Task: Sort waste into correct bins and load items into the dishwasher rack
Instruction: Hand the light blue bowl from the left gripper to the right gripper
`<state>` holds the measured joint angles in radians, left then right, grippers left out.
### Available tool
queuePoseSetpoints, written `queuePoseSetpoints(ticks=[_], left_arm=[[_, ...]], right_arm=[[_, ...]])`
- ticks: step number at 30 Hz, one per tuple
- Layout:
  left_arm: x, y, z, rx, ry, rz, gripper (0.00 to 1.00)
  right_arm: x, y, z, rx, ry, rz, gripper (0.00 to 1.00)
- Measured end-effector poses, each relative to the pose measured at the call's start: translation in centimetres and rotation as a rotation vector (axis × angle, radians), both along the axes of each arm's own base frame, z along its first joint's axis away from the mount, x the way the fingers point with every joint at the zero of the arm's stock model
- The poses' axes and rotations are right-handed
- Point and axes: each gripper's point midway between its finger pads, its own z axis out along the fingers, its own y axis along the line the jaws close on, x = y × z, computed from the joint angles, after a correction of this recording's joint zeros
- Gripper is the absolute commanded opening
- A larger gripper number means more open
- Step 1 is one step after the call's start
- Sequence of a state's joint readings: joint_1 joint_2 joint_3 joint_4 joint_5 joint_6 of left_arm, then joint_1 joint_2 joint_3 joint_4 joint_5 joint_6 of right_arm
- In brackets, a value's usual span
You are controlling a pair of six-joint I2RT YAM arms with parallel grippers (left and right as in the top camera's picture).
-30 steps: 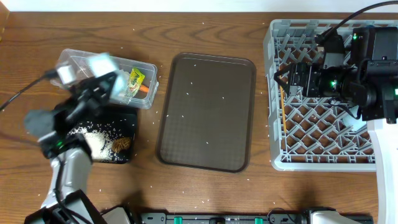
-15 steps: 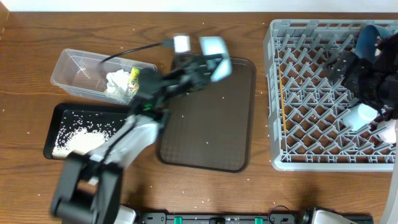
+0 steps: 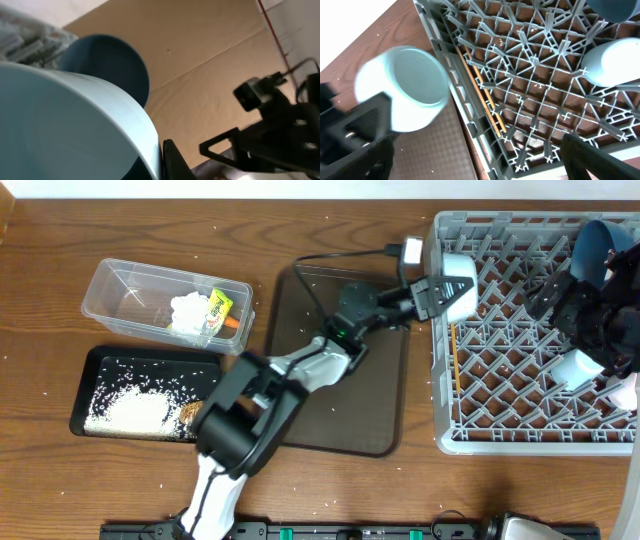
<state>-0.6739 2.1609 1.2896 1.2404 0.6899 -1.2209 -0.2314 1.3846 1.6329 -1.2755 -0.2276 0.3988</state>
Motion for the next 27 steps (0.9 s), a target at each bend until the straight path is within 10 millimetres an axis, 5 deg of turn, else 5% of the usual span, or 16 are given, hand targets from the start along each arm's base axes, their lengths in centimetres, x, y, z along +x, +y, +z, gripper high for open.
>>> queuePoseSetpoints(ticks=[6, 8, 9, 12, 14, 21, 27], left_arm=[[0.3, -0.8, -3.9, -0.02, 0.119, -0.034, 0.07], [0.2, -0.9, -4.8, -0.025, 0.139, -0.043, 0.17], [0.2, -0.9, -5.1, -0.025, 0.152, -0.05, 0.33], [0.1, -0.9, -5.3, -0.027, 0.167, -0.06, 0.57], [0.0, -0.9, -5.2, -0.028, 0.164, -0.065, 0.98], [0.4, -0.6, -6.8, 0.042, 0.164, -0.08, 0.98], [2.6, 2.2, -7.3, 0.07, 0.136, -0.058, 0.98]], right_arm=[[-0.2, 0.0, -0.1, 0.002, 0.011, 0.0, 0.99], [-0.3, 0.1, -0.2, 0.002, 0.013, 0.0, 0.99], [-0.3, 0.1, -0.2, 0.003, 0.015, 0.0, 0.99], [-0.4, 0.1, -0.2, 0.003, 0.018, 0.0, 0.99], [-0.5, 0.1, -0.3, 0.005, 0.022, 0.0, 0.99], [-0.5, 0.2, -0.3, -0.002, 0.022, 0.018, 0.99], [-0.7, 0.4, 0.1, -0.014, 0.003, 0.051, 0.99]])
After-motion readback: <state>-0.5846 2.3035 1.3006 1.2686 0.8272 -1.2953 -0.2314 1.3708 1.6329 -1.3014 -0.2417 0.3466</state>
